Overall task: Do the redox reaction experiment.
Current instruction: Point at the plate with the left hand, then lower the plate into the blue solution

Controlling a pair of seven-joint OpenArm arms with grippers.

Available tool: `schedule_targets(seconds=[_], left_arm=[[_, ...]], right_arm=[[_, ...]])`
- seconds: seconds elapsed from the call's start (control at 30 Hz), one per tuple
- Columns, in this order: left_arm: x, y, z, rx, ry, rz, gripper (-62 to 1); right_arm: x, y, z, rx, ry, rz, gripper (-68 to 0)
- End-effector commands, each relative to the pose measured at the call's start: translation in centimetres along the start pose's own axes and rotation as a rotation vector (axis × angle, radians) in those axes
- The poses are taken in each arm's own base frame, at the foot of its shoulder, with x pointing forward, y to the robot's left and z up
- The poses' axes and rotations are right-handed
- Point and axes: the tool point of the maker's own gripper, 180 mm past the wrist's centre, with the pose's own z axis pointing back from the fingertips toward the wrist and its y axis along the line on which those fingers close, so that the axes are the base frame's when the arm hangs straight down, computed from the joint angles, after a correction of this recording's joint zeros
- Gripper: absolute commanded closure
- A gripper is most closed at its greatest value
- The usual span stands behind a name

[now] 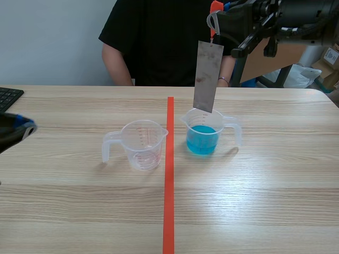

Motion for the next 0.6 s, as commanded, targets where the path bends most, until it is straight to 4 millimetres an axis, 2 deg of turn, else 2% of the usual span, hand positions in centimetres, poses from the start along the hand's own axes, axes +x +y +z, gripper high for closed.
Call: schedule_targets(seconds=[0.0, 0.13, 0.3, 0.57], left_arm=[[-1.9, -0.7, 0.8, 0.031, 0.03, 0.065, -4.6], [-5.5, -1.8, 3.8, 0.074, 0.125, 0.148, -4.6], [-9.1, -4.4, 7.1, 0.105, 0.227, 0.249, -4.6], [-12.2, -9.6, 10.5, 0.122, 0.331, 0.421, -4.6]], right_arm=[[1.5, -0.6, 0.1, -0.003, -0.038, 0.025, -1.5], [1.5, -0.6, 0.1, -0.003, -0.037, 0.026, -1.5], [1.1, -0.6, 0.1, -0.006, -0.027, 0.022, -1.5], [-0.8, -1.8, 0.2, -0.035, -0.032, -0.031, -1.5]])
